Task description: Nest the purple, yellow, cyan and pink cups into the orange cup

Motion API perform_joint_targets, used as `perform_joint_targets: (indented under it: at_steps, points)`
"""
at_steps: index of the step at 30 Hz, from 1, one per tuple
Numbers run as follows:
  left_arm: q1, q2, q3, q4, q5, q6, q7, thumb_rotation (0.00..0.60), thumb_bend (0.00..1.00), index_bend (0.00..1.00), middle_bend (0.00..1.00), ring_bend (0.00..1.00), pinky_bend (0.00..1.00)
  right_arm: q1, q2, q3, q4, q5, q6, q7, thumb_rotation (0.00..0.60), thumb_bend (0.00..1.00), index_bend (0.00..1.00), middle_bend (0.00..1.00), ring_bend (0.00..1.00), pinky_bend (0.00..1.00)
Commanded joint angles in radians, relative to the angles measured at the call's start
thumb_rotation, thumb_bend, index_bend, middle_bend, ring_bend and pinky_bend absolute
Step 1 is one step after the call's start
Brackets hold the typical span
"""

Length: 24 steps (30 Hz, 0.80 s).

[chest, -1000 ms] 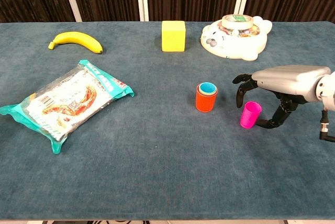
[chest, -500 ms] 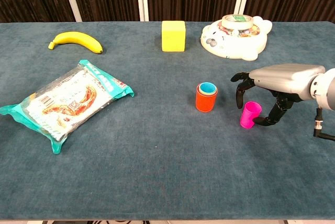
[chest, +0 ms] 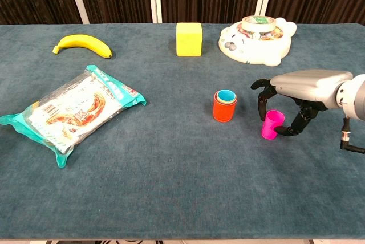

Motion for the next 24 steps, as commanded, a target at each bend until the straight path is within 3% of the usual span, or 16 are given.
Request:
perform_joint_targets:
  at_steps: [1,13,24]
  points:
    - [0.000,0.000,0.000,0.000,0.001,0.001,0.000,0.600,0.00,0.06,0.01,0.00,0.06,0.000,-0.001,0.003,0.000,-0.001,0.002,-0.001,0.600,0.47,0.46,0.01,0.11,0.14]
    - [0.001,0.001,0.000,-0.001,0.000,0.001,-0.003,0.600,0.00,0.06,0.01,0.00,0.06,0.011,0.028,0.031,-0.038,-0.008,0.014,-0.015,0.600,0.47,0.46,0.01,0.11,0.14]
    - [0.001,0.002,0.001,-0.003,0.002,0.002,-0.003,0.600,0.00,0.06,0.01,0.00,0.06,0.102,0.063,0.131,-0.089,0.048,0.003,-0.085,0.600,0.47,0.47,0.01,0.11,0.14]
